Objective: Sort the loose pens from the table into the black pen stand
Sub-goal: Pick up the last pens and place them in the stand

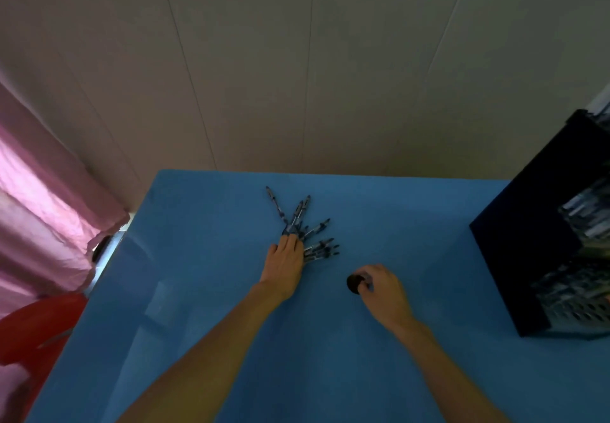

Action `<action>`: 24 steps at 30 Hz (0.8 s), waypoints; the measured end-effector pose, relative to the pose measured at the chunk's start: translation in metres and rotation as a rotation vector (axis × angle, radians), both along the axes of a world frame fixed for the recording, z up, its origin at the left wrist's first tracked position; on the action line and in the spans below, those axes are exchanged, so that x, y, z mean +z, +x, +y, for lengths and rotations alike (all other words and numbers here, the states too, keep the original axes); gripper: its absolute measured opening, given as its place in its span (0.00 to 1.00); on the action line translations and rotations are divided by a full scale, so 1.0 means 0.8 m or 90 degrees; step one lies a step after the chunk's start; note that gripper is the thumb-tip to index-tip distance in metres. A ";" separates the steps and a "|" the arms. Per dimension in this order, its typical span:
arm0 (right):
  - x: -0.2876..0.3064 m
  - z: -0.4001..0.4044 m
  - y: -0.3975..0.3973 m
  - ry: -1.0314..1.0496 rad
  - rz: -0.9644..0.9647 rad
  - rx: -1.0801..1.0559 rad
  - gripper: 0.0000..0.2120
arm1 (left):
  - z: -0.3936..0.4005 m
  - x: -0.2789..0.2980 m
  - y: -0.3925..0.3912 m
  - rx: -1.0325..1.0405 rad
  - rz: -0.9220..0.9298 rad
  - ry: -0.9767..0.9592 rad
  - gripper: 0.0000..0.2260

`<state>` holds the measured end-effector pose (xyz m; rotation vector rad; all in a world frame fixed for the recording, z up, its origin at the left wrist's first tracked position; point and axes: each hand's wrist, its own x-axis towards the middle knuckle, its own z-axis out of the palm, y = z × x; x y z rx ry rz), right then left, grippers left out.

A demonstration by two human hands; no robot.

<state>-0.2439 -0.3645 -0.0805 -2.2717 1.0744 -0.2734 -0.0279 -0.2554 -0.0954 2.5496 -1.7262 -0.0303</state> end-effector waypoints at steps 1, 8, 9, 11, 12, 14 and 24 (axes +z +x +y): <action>0.001 -0.001 0.000 -0.001 -0.002 0.000 0.10 | -0.005 0.001 0.000 -0.004 -0.006 0.011 0.17; 0.009 -0.006 0.010 -0.012 -0.019 -0.001 0.12 | -0.029 0.017 0.000 -0.004 0.000 0.055 0.24; 0.009 -0.006 0.011 -0.009 -0.024 -0.001 0.12 | -0.031 0.019 0.000 -0.010 -0.008 0.064 0.26; 0.009 -0.007 0.013 -0.010 -0.030 -0.001 0.12 | -0.034 0.020 0.000 -0.016 -0.015 0.083 0.29; 0.009 -0.007 0.014 -0.012 -0.031 0.001 0.12 | -0.035 0.021 0.000 -0.019 -0.018 0.092 0.31; 0.009 -0.006 0.016 -0.014 -0.030 0.005 0.12 | -0.038 0.024 -0.003 -0.019 -0.037 0.124 0.31; 0.015 0.002 0.018 -0.016 -0.044 0.010 0.13 | -0.024 0.028 -0.016 0.038 0.099 0.148 0.18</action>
